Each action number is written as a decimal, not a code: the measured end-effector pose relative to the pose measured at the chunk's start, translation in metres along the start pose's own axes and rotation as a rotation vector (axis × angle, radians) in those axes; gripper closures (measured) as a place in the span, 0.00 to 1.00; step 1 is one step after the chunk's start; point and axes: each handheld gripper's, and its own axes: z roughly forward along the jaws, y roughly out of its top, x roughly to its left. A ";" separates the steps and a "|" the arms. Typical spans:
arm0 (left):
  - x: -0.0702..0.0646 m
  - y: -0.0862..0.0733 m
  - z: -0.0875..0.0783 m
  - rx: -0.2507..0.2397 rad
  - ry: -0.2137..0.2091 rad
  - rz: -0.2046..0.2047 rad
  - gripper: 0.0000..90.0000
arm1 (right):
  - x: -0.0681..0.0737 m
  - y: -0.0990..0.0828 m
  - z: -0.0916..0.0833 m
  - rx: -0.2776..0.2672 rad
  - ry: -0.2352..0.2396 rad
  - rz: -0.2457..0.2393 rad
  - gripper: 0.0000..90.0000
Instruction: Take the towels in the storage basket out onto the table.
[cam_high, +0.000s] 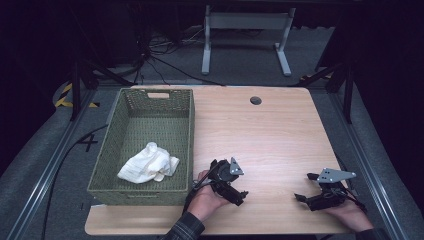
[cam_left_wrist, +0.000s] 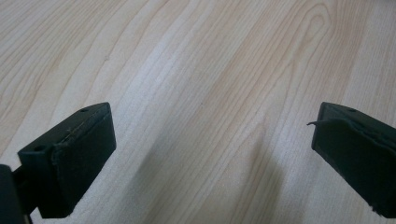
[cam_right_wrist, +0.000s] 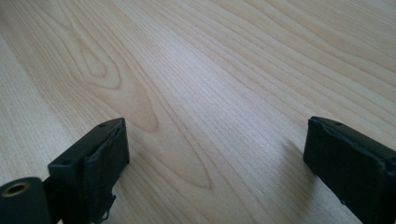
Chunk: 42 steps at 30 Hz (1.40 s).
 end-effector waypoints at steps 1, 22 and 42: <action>0.000 0.000 0.000 0.000 -0.003 -0.003 0.00 | 0.000 0.000 0.000 0.000 0.000 0.000 0.08; 0.002 0.018 -0.016 -0.014 0.009 0.000 0.01 | 0.000 0.000 0.000 0.000 0.004 -0.002 0.07; 0.010 0.038 -0.046 -0.074 -0.012 -0.004 0.03 | 0.000 0.000 0.001 0.000 0.005 -0.001 0.07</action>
